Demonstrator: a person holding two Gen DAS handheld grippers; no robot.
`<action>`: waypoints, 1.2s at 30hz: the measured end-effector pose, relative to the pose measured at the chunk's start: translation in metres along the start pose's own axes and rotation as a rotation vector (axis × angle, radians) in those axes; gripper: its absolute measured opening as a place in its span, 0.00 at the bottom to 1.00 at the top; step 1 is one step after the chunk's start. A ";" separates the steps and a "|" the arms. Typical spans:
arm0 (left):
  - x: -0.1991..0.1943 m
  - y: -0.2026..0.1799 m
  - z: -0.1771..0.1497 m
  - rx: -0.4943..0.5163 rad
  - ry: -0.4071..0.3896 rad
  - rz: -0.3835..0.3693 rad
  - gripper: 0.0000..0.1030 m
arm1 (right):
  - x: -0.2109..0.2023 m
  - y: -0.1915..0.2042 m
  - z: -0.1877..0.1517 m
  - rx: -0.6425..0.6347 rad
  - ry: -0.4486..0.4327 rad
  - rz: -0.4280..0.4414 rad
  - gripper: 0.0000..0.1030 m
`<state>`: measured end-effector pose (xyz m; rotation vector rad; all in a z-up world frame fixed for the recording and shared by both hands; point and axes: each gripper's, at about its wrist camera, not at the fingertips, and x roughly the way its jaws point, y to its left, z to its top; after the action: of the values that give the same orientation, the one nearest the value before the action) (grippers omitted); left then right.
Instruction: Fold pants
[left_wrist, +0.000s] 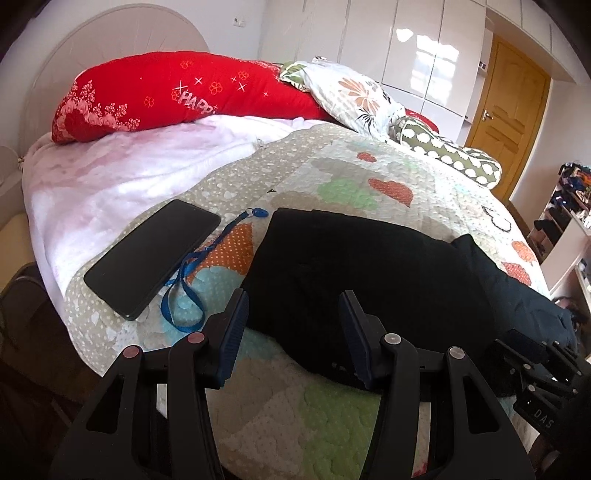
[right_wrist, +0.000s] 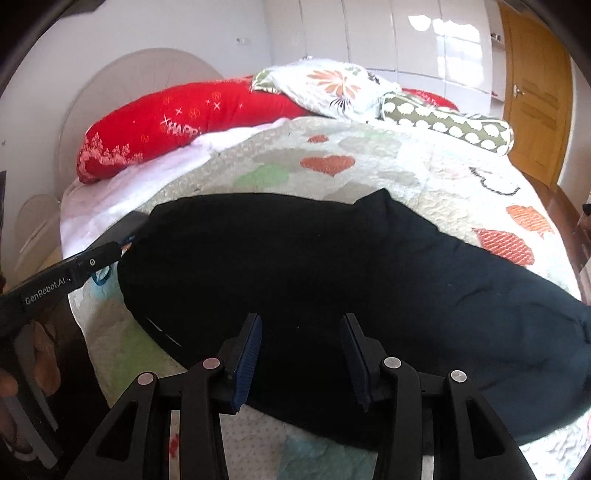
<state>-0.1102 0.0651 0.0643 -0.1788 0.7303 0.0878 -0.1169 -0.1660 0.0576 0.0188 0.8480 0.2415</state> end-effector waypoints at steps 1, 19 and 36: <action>-0.001 0.000 -0.001 0.000 0.000 -0.002 0.49 | 0.000 0.000 -0.001 0.000 0.006 0.000 0.42; -0.004 0.007 -0.010 -0.050 0.035 -0.033 0.49 | -0.009 -0.007 -0.006 0.042 0.001 -0.022 0.43; 0.007 0.018 -0.005 -0.121 0.089 -0.063 0.49 | -0.011 -0.038 -0.011 0.092 0.013 -0.051 0.43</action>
<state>-0.1108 0.0821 0.0538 -0.3226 0.8083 0.0640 -0.1246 -0.2065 0.0537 0.0815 0.8709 0.1548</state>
